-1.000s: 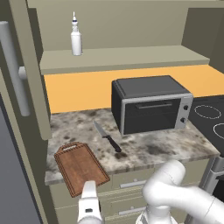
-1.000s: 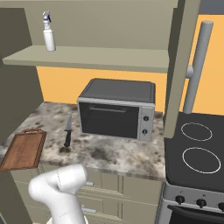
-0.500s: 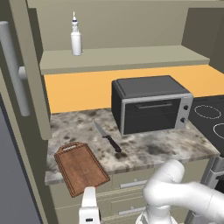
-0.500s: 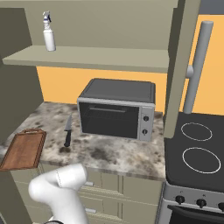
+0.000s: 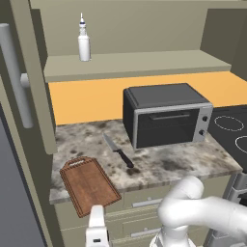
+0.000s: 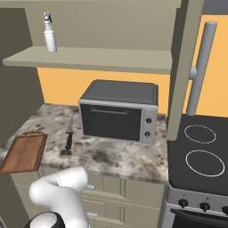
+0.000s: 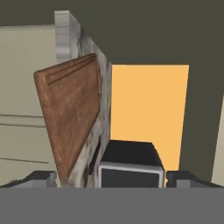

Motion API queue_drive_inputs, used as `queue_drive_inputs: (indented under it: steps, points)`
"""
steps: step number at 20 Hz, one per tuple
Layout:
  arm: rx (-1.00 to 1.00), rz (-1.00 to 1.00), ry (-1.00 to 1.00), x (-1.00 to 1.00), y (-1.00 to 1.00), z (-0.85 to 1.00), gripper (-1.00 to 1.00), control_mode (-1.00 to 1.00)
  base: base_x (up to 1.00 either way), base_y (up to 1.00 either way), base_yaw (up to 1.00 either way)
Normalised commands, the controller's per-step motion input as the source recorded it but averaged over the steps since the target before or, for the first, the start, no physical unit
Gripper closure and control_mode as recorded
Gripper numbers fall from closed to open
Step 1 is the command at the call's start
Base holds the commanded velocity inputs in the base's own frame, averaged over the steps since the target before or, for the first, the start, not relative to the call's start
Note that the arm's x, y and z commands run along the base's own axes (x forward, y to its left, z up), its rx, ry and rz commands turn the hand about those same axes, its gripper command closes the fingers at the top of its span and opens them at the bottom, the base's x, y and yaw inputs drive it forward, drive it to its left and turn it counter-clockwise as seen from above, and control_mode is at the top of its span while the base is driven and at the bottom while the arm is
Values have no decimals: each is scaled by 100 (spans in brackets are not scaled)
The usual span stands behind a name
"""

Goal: Move the cutting board and knife to the sink. Then move spray from the cabinet to the counter.

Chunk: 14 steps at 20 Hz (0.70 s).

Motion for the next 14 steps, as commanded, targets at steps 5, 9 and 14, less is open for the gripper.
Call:
queue_drive_inputs:
  steps: [5, 9, 14]
  points:
    - [1, 0, -1, 24, 13, -18, -100, -100, 0, 0, 0]
    - [3, 0, 0, 21, 14, -20, -100, -100, 0, 0, 0]
    - [1, 0, 0, 20, 13, -22, -100, -100, 0, 0, 0]
